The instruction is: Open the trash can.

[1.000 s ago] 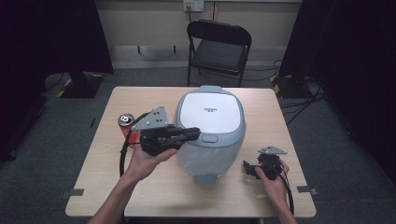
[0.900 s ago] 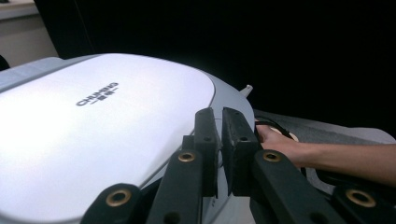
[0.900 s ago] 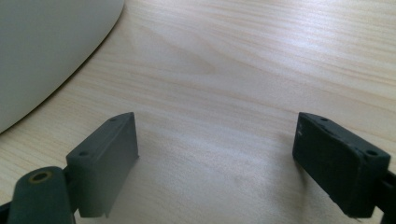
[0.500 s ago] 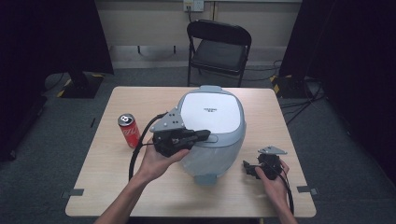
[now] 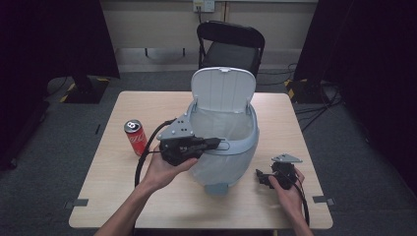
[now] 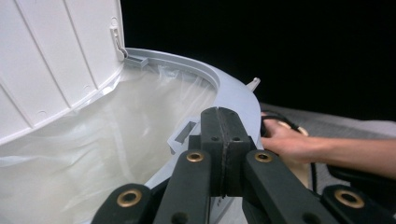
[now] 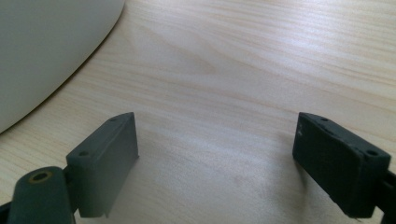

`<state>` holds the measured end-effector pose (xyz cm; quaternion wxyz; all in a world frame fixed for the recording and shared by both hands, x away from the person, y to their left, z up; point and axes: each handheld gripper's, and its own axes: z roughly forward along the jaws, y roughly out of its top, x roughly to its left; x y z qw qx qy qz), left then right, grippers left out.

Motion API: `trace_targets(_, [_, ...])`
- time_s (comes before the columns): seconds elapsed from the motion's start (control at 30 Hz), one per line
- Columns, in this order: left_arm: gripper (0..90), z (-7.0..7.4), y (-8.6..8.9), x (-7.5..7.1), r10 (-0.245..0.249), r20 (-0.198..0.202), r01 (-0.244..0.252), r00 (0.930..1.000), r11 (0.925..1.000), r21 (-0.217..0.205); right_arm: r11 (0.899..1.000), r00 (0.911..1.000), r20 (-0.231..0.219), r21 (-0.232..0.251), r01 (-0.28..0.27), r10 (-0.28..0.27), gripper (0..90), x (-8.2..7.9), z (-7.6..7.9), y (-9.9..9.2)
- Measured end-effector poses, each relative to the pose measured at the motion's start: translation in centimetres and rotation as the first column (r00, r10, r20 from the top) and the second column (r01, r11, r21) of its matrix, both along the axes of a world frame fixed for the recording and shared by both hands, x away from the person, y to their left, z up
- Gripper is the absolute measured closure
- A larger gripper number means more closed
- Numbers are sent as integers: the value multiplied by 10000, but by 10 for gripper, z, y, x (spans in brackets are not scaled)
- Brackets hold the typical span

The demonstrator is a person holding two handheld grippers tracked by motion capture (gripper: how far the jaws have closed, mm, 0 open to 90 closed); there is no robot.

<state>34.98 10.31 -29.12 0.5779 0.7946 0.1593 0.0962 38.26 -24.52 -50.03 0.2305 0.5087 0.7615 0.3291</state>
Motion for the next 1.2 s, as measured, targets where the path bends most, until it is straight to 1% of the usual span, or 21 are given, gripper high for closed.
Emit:
trace_targets(0.03, [830,-2,3,2,-316,-26,315,9995,9992,-262,10000,10000,-2,2,0,0,129,0,0,0])
trace_targets(0.17, [759,-5,9,3,-316,-27,314,9995,9984,-478,10000,10000,-1,-1,1,-1,128,0,0,0])
trace_targets(0.23, [727,-6,18,2,-258,-5,257,9997,9958,-874,10000,10000,-2,2,0,0,128,0,0,0])
trace_targets(0.27, [696,-6,18,2,-258,-5,257,9997,9958,-874,10000,10000,-2,2,0,0,128,0,0,0])
trace_targets(0.33, [652,-7,31,2,103,-35,-106,9999,9937,-1117,10000,10000,-1,-1,-2,2,128,0,0,0])
trace_targets(0.37, [618,-7,31,2,103,-35,-106,9999,9937,-1117,10000,10000,-2,2,0,0,128,0,0,0])
trace_targets(0.43, [611,-13,44,2,535,142,-517,9985,9929,-1067,10000,10000,-2,-1,1,-1,128,0,0,0])
trace_targets(0.47, [610,-13,44,2,535,142,-517,9985,9929,-1067,10000,10000,-2,-1,1,-1,128,0,0,0])
trace_targets(0.53, [602,-16,56,4,880,-187,-897,9959,9856,-1434,10000,10000,0,0,-1,1,128,0,0,0])
trace_targets(0.57, [558,-18,61,4,1073,-186,-1088,9941,9830,-1477,10000,10000,0,1,-1,1,128,0,0,0])
trace_targets(0.6, [558,-20,64,3,1141,-199,-1158,9933,9833,-1402,10000,10000,0,1,-1,1,128,0,0,0])
trace_targets(0.63, [523,-23,70,3,1289,-125,-1295,9916,9865,-1004,10000,10000,-1,-2,-1,1,128,0,0,0])
trace_targets(0.73, [489,-29,76,4,1441,-246,-1456,9893,9863,-778,10000,10000,1,-3,-2,2,128,0,0,0])
trace_targets(0.83, [462,-42,89,7,1807,-613,-1843,9816,9811,-592,10000,10000,-1,-1,0,0,128,0,0,0])
trace_targets(0.87, [457,-42,89,7,1807,-613,-1843,9816,9811,-592,10000,10000,-1,-1,0,0,128,0,0,0])
trace_targets(0.9, [447,-48,95,9,2086,-717,-2114,9754,9768,-340,10000,10000,0,-4,0,0,128,0,0,0])
trace_targets(1.0, [422,-56,102,11,2235,-821,-2255,9712,9741,-160,10000,10000,1,0,1,-1,129,0,0,0])
trace_targets(1.03, [383,-64,108,13,2507,-816,-2510,9646,9680,72,10000,10000,5,3,42,-42,129,0,0,0])
trace_targets(1.13, [289,-73,112,15,2612,-946,-2604,9606,9653,209,10000,10000,6,3,50,-50,129,0,0,1])
trace_targets(1.17, [278,-81,115,14,2766,-1009,-2742,9557,9610,366,10000,10000,6,3,51,-51,129,0,0,1])
trace_targets(1.2, [268,-81,115,14,2766,-1009,-2742,9557,9610,366,10000,10000,6,3,51,-51,129,0,0,1])
